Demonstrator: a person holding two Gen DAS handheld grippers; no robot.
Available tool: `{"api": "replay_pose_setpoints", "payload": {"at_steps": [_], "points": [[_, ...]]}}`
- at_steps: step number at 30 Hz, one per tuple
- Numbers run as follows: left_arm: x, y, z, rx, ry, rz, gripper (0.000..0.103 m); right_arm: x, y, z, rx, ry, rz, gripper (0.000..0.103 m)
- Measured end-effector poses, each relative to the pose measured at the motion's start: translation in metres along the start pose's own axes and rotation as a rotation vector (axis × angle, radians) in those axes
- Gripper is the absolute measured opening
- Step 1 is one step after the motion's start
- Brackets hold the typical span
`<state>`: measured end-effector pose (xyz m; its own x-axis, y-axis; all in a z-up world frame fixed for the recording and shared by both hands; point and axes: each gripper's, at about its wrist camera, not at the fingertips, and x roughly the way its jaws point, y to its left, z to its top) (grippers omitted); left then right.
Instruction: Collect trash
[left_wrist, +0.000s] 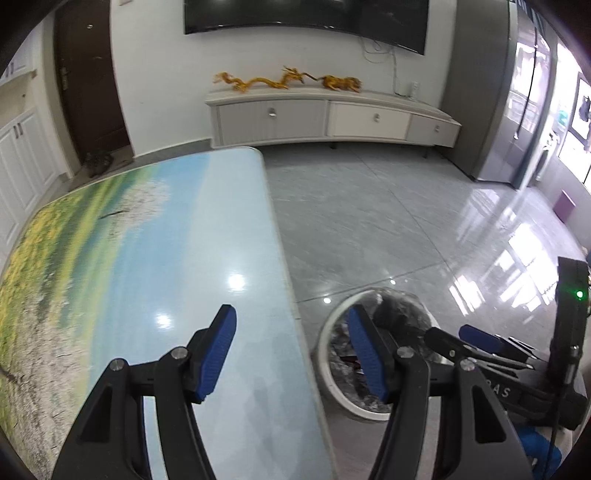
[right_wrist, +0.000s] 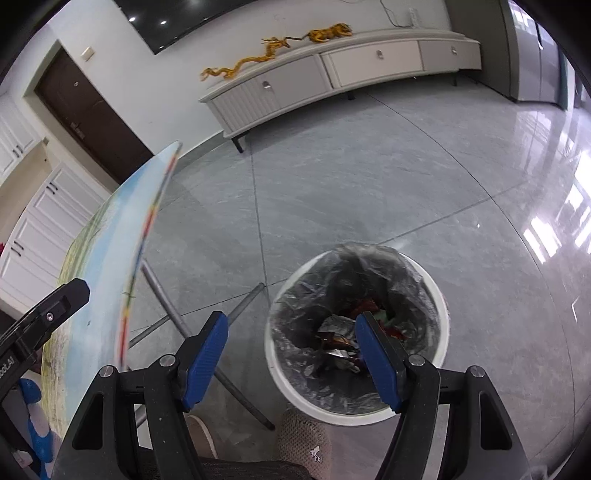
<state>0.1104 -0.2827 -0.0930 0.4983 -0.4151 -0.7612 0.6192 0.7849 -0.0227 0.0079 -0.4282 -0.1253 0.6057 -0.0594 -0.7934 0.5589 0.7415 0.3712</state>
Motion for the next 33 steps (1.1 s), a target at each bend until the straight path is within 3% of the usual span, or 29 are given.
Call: {"api": "replay_pose_setpoints", "payload": {"at_steps": [17,25,33], "points": [[-0.065,0.078,-0.030,-0.145,-0.146,0.213,0.061,-0.037,0.113,-0.023,-0.232,-0.219,-0.034,0.073],[-0.097,0.107,-0.043,-0.197,-0.212,0.287,0.061,-0.049,0.138,-0.032,-0.277,-0.301,-0.040,0.082],[-0.117,0.121,-0.057,-0.201,-0.229,0.333,0.061,-0.051,0.151,-0.043,-0.289,-0.327,-0.046,0.094]]}}
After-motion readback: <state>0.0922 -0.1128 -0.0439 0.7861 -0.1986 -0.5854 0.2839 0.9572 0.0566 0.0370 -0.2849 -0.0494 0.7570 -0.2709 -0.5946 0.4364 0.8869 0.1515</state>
